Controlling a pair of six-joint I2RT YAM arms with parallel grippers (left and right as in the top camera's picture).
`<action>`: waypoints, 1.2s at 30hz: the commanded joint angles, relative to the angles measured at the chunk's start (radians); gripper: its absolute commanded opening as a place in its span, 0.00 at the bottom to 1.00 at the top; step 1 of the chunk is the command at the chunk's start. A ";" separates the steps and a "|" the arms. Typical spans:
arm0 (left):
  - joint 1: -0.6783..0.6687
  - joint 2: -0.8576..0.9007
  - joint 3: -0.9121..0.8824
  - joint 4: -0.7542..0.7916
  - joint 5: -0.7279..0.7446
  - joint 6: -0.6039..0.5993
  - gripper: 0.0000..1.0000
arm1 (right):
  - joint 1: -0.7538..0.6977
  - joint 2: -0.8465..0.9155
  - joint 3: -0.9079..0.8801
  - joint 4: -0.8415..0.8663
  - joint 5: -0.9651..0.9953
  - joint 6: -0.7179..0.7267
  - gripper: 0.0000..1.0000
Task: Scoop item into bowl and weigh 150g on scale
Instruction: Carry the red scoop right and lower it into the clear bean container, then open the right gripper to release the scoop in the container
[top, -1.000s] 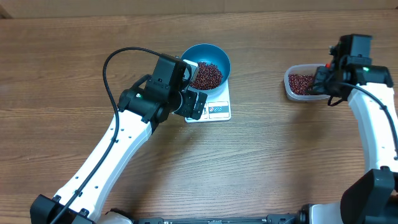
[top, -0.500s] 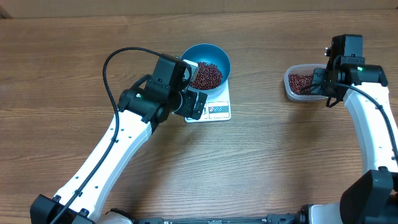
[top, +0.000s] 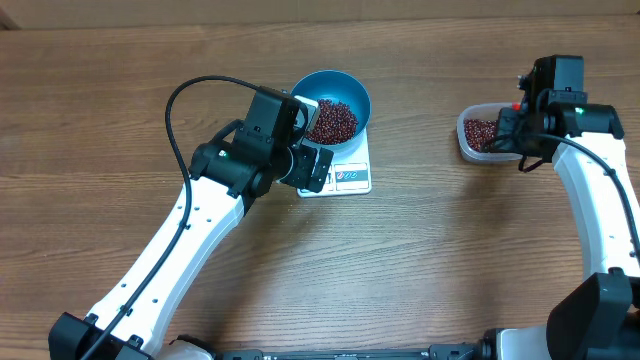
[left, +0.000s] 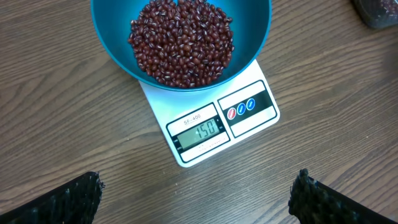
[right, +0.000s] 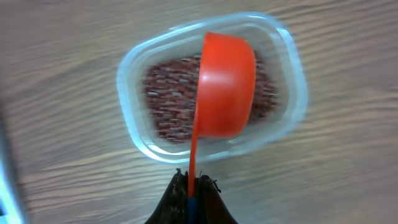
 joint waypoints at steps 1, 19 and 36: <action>-0.001 -0.010 -0.003 0.003 0.010 0.018 1.00 | 0.001 -0.019 -0.002 0.035 -0.107 0.111 0.03; -0.001 -0.010 -0.003 0.003 0.010 0.018 1.00 | -0.035 0.064 -0.085 0.035 -0.089 0.455 0.51; -0.001 -0.010 -0.003 0.003 0.010 0.018 0.99 | -0.037 0.064 -0.084 -0.075 -0.032 0.454 0.52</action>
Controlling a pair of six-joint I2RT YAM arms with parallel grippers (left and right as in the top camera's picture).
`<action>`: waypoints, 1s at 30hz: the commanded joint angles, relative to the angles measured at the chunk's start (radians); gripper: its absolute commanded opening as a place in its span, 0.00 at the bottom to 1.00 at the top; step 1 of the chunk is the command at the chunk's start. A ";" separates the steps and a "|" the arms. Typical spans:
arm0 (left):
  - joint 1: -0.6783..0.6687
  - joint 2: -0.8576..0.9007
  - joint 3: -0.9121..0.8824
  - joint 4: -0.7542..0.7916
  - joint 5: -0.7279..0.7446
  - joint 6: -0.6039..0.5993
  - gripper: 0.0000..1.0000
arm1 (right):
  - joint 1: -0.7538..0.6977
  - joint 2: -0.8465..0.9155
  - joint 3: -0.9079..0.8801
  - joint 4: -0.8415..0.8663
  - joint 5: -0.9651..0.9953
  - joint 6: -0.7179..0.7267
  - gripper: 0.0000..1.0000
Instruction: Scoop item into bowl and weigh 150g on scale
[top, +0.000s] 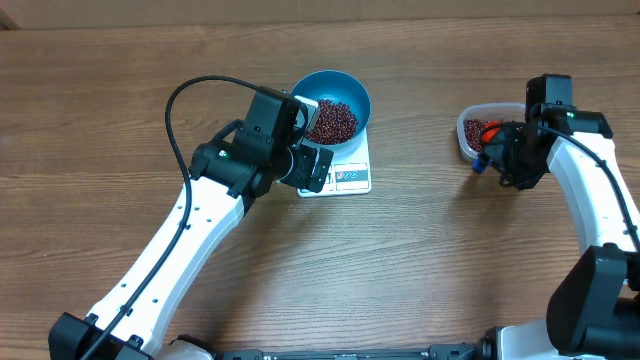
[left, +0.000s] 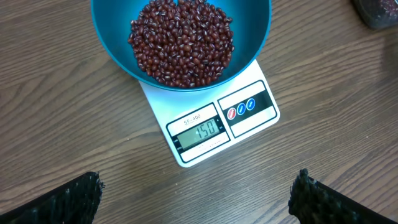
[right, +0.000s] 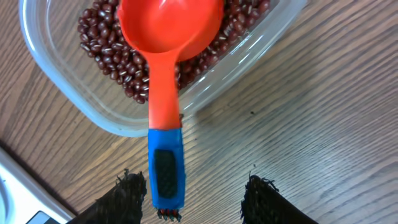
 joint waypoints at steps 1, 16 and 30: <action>-0.001 -0.010 -0.003 0.003 0.010 0.018 1.00 | -0.003 0.003 -0.001 0.005 0.040 0.007 0.52; 0.000 -0.010 -0.003 0.003 0.010 0.018 1.00 | 0.083 -0.140 0.138 -0.092 -0.141 -0.359 0.56; -0.001 -0.010 -0.003 0.003 0.010 0.018 1.00 | 0.431 -0.201 0.138 -0.056 -0.339 -0.664 0.74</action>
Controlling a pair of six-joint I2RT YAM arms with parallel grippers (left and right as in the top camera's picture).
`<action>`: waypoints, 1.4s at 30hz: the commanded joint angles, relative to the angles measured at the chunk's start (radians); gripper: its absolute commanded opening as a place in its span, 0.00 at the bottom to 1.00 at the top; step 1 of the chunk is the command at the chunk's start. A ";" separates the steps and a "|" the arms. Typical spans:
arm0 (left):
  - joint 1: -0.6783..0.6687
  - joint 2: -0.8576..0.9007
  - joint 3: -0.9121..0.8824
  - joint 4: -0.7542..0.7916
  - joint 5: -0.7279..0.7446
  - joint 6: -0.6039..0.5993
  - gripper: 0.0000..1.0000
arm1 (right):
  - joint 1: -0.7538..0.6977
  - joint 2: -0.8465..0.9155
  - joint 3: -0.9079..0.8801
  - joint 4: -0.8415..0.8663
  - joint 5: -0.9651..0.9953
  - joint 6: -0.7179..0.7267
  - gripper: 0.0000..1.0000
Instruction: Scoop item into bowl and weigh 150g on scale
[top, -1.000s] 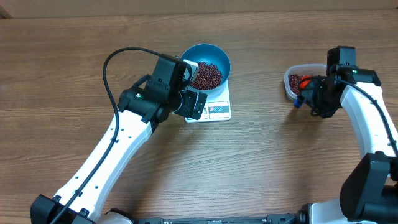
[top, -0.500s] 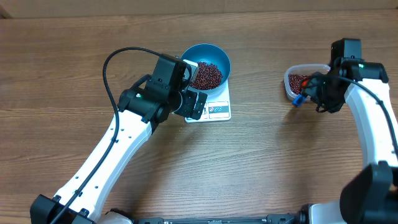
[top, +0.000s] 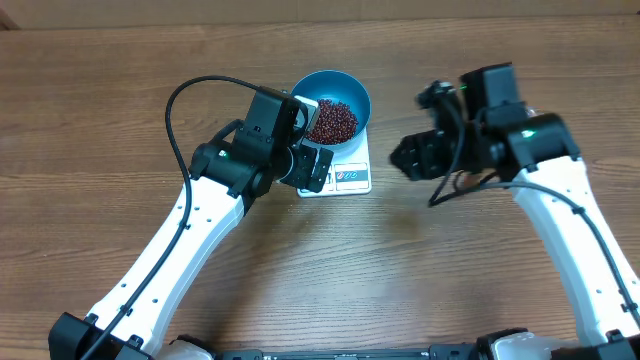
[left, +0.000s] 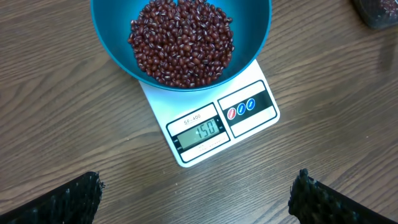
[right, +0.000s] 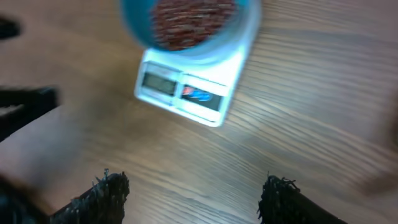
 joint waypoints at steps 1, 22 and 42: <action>-0.001 -0.010 -0.003 0.003 0.010 0.018 1.00 | 0.060 -0.010 0.024 0.022 -0.028 -0.050 0.80; -0.001 -0.010 -0.003 0.003 0.010 0.018 0.99 | 0.095 -0.010 0.024 0.031 -0.024 -0.050 1.00; -0.001 -0.010 -0.003 0.003 0.010 0.018 1.00 | 0.095 -0.235 -0.114 0.183 0.112 -0.055 1.00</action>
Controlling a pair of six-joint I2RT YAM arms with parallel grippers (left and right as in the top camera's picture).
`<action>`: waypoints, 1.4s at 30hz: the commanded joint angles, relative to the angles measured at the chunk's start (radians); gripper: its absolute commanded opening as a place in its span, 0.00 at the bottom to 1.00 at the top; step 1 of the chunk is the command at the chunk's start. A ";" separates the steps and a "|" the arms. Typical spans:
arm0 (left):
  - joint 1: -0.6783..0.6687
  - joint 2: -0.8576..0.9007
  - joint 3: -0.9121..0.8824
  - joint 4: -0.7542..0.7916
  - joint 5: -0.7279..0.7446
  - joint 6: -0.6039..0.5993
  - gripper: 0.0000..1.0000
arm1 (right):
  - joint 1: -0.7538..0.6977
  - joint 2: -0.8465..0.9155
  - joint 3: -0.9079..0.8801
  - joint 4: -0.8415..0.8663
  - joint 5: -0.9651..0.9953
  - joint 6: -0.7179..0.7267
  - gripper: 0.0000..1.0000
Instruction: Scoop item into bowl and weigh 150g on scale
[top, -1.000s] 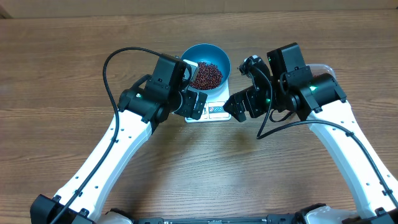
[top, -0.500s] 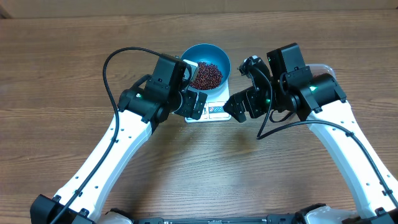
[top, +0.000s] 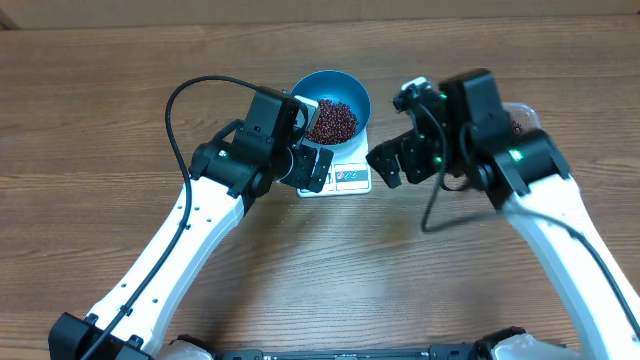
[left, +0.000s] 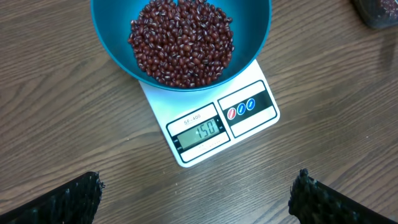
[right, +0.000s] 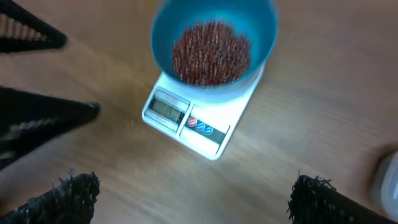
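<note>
A blue bowl (top: 352, 93) holding red beans (top: 330, 121) stands on the white scale (top: 351, 178). In the left wrist view the bowl (left: 112, 53) sits on the scale (left: 249, 115), whose display (left: 199, 130) reads 150. My left gripper (top: 312, 138) hovers open at the scale's left front, nothing between its fingers (left: 198, 182). My right gripper (top: 396, 133) hangs open and empty just right of the scale, facing the bowl (right: 168, 25) and scale (right: 193, 124). The scoop is out of view.
A clear bean container (top: 523, 117) at the right is mostly hidden behind my right arm. The left gripper's black fingers (right: 46, 112) show at the left of the right wrist view. Bare wooden table (top: 330, 270) lies in front of the scale.
My right gripper has moved a little further left and now hangs close beside the scale, still open. The left arm, bowl and scale reading are unchanged.
My right gripper first held the orange scoop by its handle over the container. Then it stood open with the scoop resting in the container. After that it was midway toward the scale, and now it is beside it. The display read 150 throughout.
</note>
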 joint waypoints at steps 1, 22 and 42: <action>-0.001 -0.010 -0.003 0.003 0.010 0.018 1.00 | 0.001 -0.156 -0.096 0.061 0.026 -0.011 1.00; -0.001 -0.010 -0.003 0.003 0.010 0.018 1.00 | -0.042 -1.170 -1.062 0.641 0.058 -0.013 1.00; -0.001 -0.010 -0.003 0.003 0.010 0.018 0.99 | -0.041 -1.362 -1.337 0.882 0.058 -0.014 1.00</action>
